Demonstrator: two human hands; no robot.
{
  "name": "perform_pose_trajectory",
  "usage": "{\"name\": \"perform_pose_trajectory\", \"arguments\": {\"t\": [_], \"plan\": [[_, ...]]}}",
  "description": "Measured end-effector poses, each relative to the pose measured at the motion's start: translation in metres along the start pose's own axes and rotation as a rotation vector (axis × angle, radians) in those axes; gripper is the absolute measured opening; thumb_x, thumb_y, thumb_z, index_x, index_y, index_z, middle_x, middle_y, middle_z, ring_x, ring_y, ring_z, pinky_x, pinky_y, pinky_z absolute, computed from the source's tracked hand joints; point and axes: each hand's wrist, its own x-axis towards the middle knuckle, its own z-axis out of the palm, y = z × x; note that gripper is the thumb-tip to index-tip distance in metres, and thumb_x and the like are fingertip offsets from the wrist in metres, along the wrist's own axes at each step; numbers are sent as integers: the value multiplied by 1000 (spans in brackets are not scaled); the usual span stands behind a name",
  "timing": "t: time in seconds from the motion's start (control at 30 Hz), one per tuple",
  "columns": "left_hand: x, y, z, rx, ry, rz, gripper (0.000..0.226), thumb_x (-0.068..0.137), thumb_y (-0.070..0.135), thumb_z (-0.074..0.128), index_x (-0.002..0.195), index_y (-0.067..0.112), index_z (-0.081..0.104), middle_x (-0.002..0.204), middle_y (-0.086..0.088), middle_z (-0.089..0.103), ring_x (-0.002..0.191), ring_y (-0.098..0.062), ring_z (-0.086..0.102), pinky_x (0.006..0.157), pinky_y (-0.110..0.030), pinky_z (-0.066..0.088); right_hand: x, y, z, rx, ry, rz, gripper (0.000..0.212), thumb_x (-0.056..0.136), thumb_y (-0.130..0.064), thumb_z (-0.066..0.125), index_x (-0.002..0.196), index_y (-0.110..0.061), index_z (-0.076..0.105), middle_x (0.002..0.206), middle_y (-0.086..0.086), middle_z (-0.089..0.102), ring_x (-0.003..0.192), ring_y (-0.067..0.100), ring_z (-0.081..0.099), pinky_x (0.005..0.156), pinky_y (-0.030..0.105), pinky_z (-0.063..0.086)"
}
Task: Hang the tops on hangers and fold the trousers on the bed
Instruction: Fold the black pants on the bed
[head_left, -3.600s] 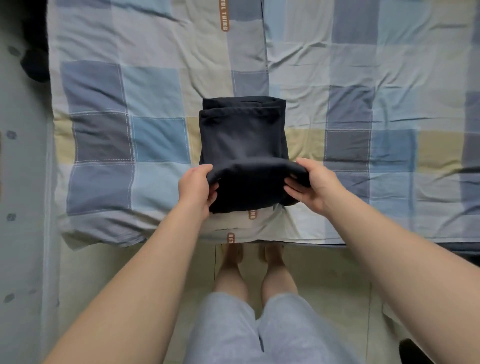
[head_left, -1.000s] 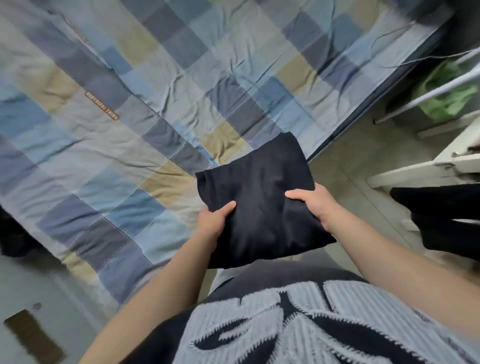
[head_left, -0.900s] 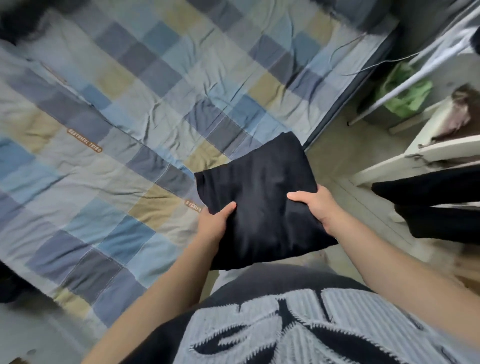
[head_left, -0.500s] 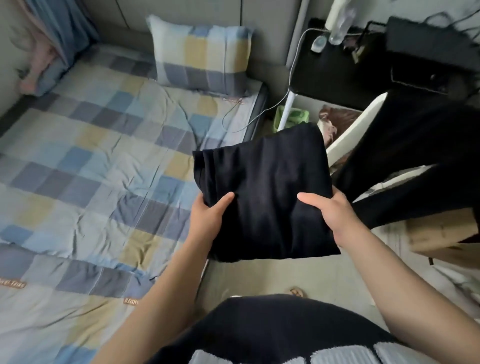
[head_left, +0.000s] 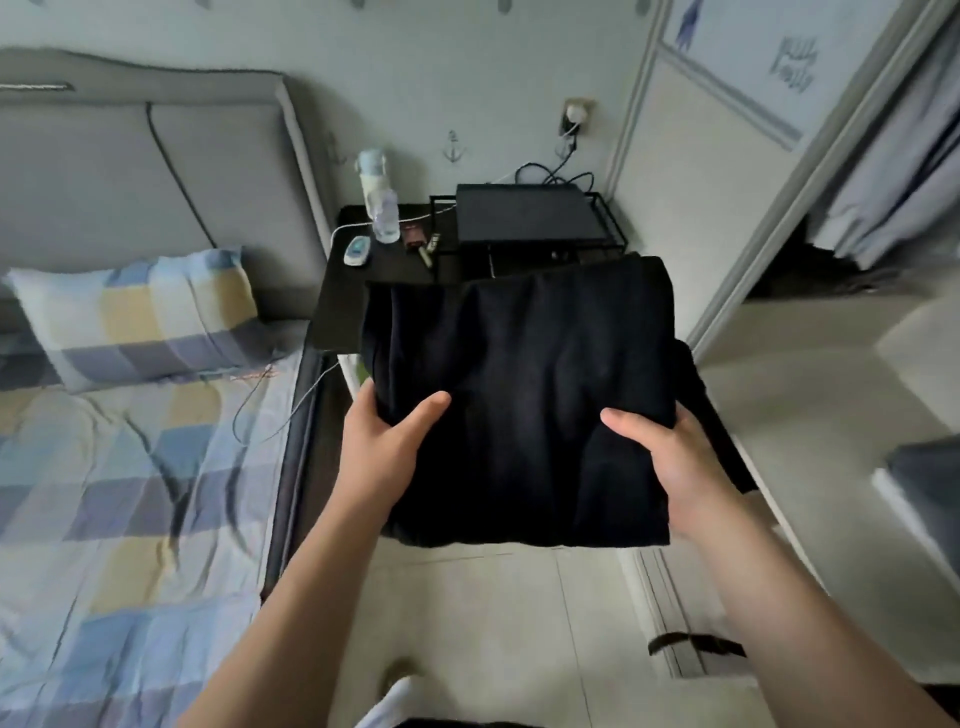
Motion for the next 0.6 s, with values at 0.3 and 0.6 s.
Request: {"name": "perform_pose_trajectory", "arguments": {"t": [0.3, 0.6], "plan": [[108, 34, 189, -46, -439, 61, 41, 75, 42, 85, 110, 31, 66, 105, 14, 75, 98, -5, 71, 84, -28, 57, 62, -31, -122, 142, 342, -79, 38, 77, -16, 81, 114, -18, 74, 113, 8, 75, 101, 30, 74, 73, 35, 61], [174, 36, 380, 47, -938, 10, 51, 73, 50, 82, 118, 37, 62, 105, 19, 72, 96, -4, 70, 81, -28, 57, 83, -37, -200, 318, 823, -43, 57, 65, -28, 89, 117, -27, 67, 104, 3, 78, 92, 28, 76, 65, 34, 61]]}}
